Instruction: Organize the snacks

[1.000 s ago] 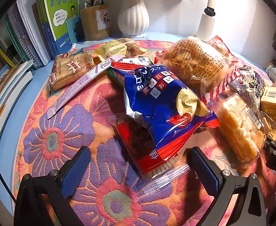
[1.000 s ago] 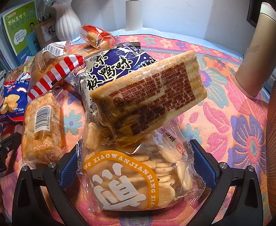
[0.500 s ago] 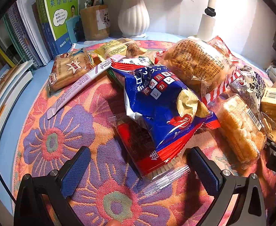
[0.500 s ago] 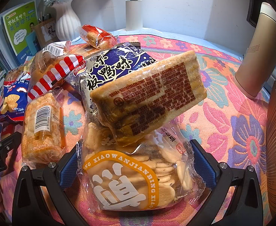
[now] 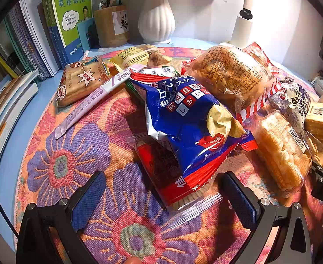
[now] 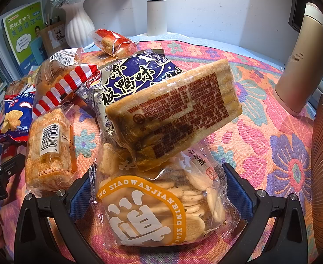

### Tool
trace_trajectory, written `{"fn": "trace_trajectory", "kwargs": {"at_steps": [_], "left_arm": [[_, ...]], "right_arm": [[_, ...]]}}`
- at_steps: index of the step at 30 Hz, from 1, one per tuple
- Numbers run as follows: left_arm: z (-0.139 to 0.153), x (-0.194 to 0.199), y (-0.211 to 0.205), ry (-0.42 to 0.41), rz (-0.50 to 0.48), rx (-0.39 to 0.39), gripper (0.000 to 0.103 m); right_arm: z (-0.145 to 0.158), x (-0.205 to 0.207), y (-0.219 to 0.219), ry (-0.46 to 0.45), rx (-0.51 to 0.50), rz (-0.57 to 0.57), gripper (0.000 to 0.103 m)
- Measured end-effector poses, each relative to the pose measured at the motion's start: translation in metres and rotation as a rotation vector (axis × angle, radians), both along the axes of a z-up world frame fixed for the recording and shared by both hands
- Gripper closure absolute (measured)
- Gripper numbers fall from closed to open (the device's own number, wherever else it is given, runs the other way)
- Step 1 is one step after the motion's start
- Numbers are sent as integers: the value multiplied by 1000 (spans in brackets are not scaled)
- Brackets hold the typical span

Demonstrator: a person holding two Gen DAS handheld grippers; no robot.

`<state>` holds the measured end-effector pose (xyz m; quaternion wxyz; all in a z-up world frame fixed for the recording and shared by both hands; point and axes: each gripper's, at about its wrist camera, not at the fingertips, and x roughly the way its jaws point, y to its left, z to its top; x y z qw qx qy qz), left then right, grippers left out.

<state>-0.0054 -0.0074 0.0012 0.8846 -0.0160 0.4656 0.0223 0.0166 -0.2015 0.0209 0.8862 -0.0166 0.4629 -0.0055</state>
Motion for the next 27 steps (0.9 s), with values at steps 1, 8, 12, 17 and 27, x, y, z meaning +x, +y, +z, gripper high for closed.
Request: {"fn": "trace_trajectory", "kwargs": {"at_steps": [1,8,12,17,27], "left_arm": [[0,0,0,0,0,0,0],[0,0,0,0,0,0,0],[0,0,0,0,0,0,0],[0,1,0,1,2,4,0],[0,2,2,0,1,2,0]], "right_arm": [[0,0,0,0,0,0,0],[0,0,0,0,0,0,0],[0,0,0,0,0,0,0],[0,0,0,0,0,0,0],[0,0,0,0,0,0,0]]}}
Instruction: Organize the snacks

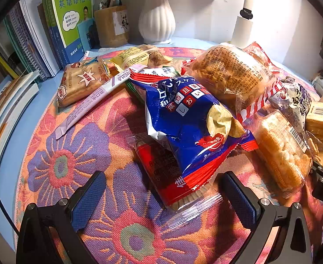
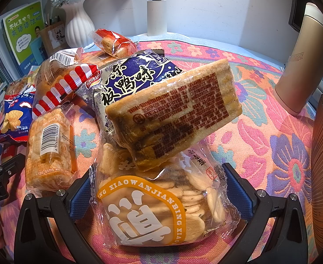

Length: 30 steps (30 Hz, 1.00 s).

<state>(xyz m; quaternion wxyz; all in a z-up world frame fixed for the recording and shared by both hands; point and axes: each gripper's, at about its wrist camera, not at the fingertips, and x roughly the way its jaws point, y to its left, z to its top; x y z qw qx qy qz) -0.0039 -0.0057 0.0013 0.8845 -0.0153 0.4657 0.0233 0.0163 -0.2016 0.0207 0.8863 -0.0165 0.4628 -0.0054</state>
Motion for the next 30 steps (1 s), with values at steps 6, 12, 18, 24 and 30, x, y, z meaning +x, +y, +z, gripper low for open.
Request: {"fn": "trace_trajectory", "kwargs": {"at_steps": [6,12,18,24,30], "left_arm": [[0,0,0,-1,0,-1,0],[0,0,0,-1,0,-1,0],[0,0,0,0,1,1,0],[0,0,0,0,1,1,0],[0,0,0,0,0,-1,0]], "right_arm": [[0,0,0,0,0,0,0],[0,0,0,0,0,0,0],[0,0,0,0,0,0,0],[0,0,0,0,0,0,0],[-1,-2,0,15,2,-7,0]]}}
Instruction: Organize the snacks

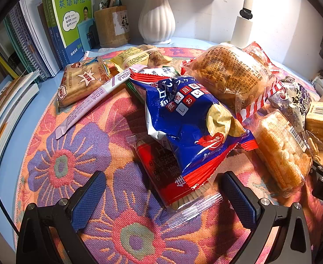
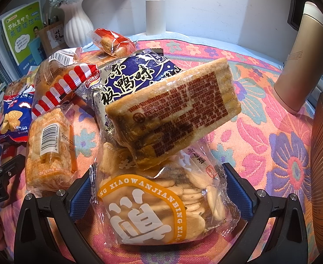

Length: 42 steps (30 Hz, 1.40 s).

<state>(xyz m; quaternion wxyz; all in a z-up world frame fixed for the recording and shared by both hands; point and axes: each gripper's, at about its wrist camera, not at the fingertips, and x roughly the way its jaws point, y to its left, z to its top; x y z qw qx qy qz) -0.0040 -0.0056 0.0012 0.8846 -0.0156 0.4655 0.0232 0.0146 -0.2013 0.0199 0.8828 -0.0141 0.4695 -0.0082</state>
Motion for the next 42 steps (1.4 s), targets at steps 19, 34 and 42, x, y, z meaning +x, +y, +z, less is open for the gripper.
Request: {"fn": "trace_trajectory", "kwargs": {"at_steps": [19,34,42], "left_arm": [[36,-50,22,-190,-33,-52,0],[33,-27,34,-280,-36,-110,1],[32,-30,28,-281,-41,-80,1]], "right_arm": [[52,-64,0,-280,70,211,0],[38,-58,58,-310,-34,331,0],[38,-64,64,-332,-62,352,0]]}}
